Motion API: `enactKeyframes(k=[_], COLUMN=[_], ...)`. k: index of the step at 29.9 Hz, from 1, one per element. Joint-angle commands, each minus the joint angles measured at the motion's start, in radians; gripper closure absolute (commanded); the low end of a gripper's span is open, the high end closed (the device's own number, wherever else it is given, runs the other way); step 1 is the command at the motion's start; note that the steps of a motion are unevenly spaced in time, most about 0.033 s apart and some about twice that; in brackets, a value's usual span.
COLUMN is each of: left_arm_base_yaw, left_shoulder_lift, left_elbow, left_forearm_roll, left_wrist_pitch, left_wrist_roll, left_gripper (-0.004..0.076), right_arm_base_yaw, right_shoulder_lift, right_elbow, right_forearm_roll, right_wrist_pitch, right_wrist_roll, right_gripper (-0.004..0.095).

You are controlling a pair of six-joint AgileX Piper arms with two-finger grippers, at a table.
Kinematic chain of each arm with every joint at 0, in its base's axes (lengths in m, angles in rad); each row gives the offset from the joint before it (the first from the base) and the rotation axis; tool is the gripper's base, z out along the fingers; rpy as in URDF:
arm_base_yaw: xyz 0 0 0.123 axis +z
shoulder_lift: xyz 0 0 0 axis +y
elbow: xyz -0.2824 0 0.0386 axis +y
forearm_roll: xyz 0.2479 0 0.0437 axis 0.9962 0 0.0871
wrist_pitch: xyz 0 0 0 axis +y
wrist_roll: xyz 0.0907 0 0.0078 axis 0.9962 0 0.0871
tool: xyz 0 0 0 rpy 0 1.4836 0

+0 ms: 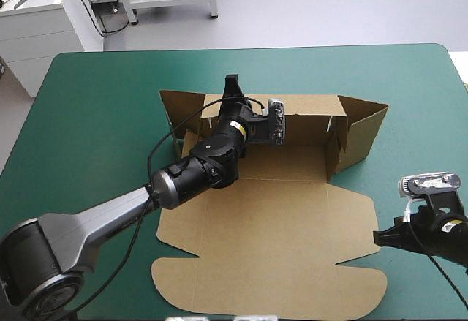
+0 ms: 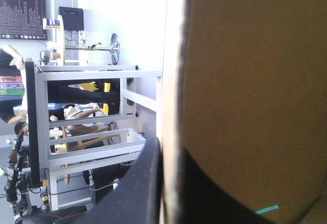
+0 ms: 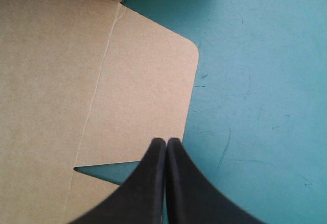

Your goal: Fold the box

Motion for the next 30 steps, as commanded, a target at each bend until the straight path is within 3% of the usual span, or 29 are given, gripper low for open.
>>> enactKeyframes(k=[1,4,8,17,24,27,30], left_arm_base_yaw=[-0.007,-0.007,-0.007,-0.066,-0.077,-0.077,-0.077], left_shoulder_lift=[-0.025,-0.001,0.014,0.018,0.018,0.018,0.018], left_elbow=[-0.036,-0.036,-0.032,0.119,0.13,0.13,0.13], left_forearm_roll=[0.063,0.134,0.188,0.54,0.537,0.537,0.537], left_wrist_pitch=[-0.022,-0.01,-0.006,0.064,0.066,0.066,0.066], left_wrist_roll=[-0.081,-0.196,-0.238,-0.482,-0.509,-0.519,-0.506], left_gripper=[0.0732,0.0732,0.0732,0.0732,0.0732,0.0732,0.0732], right_arm_base_yaw=[0.002,0.002,0.002,0.002,0.002,0.002,0.002], right_shoulder_lift=[-0.002,-0.002,-0.002,-0.002,-0.002,-0.002,-0.002], right_elbow=[-0.022,-0.022,-0.022,-0.022,-0.022,-0.022,-0.022], right_forearm_roll=[0.015,0.015,0.015,0.016,0.038,0.054,0.065], right_wrist_pitch=[-0.042,-0.053,-0.064,-0.074,-0.077,-0.088,-0.093], right_wrist_roll=[-0.003,-0.005,-0.005,-0.005,0.021,0.031,0.031], right_gripper=[0.0927,0.0927,0.0927,0.0927,0.0918,0.0869,0.0732])
